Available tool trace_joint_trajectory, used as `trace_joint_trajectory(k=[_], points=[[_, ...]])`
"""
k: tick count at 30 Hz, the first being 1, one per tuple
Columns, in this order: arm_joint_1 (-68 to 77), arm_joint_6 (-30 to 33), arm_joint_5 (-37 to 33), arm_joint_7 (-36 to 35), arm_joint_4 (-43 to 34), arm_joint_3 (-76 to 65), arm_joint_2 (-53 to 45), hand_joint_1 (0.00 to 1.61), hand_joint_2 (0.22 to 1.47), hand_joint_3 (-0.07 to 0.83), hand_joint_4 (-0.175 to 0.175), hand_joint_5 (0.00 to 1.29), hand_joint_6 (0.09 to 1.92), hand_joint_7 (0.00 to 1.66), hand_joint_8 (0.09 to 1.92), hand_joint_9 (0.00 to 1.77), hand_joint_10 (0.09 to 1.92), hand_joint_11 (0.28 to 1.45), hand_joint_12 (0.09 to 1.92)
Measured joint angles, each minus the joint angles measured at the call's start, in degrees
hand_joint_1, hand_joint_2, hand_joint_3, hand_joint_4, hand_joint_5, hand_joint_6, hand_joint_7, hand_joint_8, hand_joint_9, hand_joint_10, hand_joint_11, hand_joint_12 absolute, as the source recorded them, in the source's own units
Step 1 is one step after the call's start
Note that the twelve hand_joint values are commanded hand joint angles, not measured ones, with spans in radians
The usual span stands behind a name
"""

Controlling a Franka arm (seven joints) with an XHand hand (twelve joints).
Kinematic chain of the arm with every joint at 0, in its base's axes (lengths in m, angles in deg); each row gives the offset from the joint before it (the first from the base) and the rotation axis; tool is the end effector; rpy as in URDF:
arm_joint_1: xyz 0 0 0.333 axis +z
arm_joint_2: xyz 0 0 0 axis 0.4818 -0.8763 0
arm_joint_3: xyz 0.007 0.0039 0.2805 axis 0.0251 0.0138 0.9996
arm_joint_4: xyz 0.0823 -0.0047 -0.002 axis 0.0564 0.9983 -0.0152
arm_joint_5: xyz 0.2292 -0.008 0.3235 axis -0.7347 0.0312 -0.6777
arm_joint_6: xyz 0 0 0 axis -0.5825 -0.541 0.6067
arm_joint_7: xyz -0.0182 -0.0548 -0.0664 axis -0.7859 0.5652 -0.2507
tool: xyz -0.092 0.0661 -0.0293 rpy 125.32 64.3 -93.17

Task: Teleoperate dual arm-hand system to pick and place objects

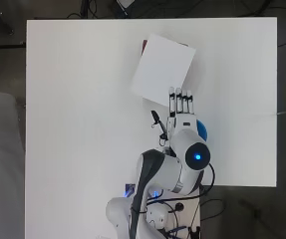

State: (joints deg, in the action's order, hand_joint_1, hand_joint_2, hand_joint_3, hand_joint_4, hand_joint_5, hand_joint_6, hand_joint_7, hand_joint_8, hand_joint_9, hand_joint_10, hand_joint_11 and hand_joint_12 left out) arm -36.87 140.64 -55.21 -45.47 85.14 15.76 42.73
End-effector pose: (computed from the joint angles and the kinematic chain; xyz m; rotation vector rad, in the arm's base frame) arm 0.3395 -0.1729 0.5709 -2.8778 -1.0873 -0.3935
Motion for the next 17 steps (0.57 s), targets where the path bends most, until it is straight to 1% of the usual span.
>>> trace_joint_trajectory(k=[3,9,11,14,17], points=[[0.14,-1.25,0.55,-0.27,-0.34,1.97,0.85,0.46,1.01,0.005,0.025,0.34,0.09,0.39,0.09,0.49,0.09,0.43,0.09],[0.25,-1.07,2.15,1.18,0.2,4.78,1.76,0.5,1.01,0.002,0.024,0.37,0.09,0.35,0.09,0.46,0.09,0.42,0.09],[0.36,-1.23,2.34,1.31,-0.38,4.84,1.24,0.51,1.01,0.002,0.019,0.35,0.09,0.34,0.09,0.44,0.09,0.41,0.09],[0.57,-2.15,4.65,1.97,-1.81,5.92,0.03,0.5,1.02,0.004,0.007,0.33,0.09,0.32,0.09,0.42,0.09,0.41,0.09],[0.75,-3.18,6.24,2.76,-3.14,7.19,-1.19,0.5,1.03,0.006,0.003,0.32,0.09,0.32,0.09,0.41,0.09,0.4,0.09]])
